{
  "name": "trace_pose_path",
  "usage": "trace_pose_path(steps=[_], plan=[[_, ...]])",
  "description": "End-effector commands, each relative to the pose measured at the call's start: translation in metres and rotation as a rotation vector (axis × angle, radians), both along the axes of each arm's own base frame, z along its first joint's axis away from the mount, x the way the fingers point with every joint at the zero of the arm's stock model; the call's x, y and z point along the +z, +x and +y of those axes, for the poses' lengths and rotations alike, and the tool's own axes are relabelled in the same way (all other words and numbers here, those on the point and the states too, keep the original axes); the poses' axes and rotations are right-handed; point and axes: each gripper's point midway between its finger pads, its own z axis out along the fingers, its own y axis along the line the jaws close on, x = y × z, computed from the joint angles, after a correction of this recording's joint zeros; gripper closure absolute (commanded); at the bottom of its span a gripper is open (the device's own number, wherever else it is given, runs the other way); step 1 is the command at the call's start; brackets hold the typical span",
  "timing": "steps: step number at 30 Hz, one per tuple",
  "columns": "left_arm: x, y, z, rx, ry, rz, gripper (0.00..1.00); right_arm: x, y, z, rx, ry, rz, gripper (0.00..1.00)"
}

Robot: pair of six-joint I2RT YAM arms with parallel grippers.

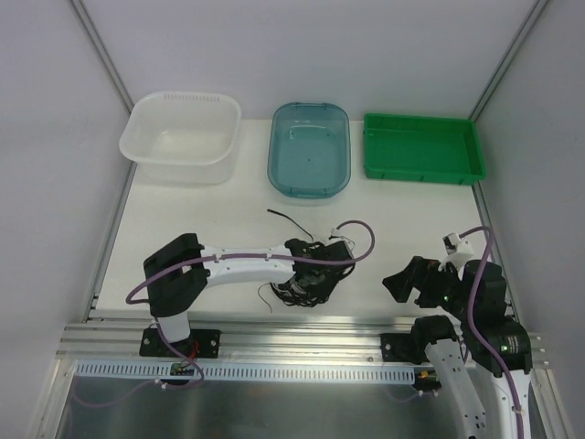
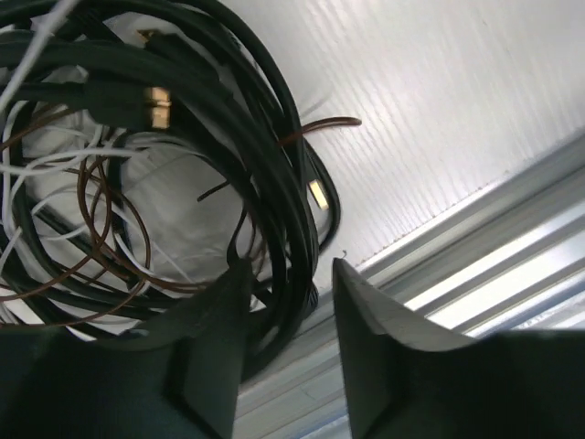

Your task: Untangle the cables

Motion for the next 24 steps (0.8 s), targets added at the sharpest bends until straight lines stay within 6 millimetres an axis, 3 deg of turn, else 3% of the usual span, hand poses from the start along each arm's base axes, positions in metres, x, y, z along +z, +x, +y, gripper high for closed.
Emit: trace_pose_path(steps=[1,3,4,9,12,15,21,24], plan=[[0.025,-0.001,-0.011,-0.025,-0.031,-0.075,0.57,0.0,0.006,0.006,0.022,0.021,0.006,0.03],[0.038,-0.003,-0.009,0.008,-0.069,-0.084,0.49,0.0,0.007,0.007,0.021,0.025,0.012,0.03],[0.041,-0.003,-0.005,0.023,-0.077,-0.088,0.32,0.001,0.01,0.007,0.02,0.026,0.015,0.03],[0.084,0.005,0.015,0.143,-0.188,-0.172,0.01,0.003,0.016,0.008,0.003,0.037,0.027,0.03],[0.102,0.013,0.032,0.226,-0.241,-0.219,0.01,-0.003,0.021,0.01,0.003,0.039,0.066,0.03],[0.106,0.018,0.056,0.339,-0.281,-0.227,0.01,-0.01,0.029,0.012,0.002,0.042,0.103,0.03],[0.074,0.021,0.11,0.549,-0.284,-0.161,0.01,-0.022,0.05,0.017,-0.017,0.026,0.154,0.01],[0.069,0.018,0.119,0.56,-0.284,-0.155,0.01,-0.028,0.052,0.028,0.002,0.004,0.182,0.04]])
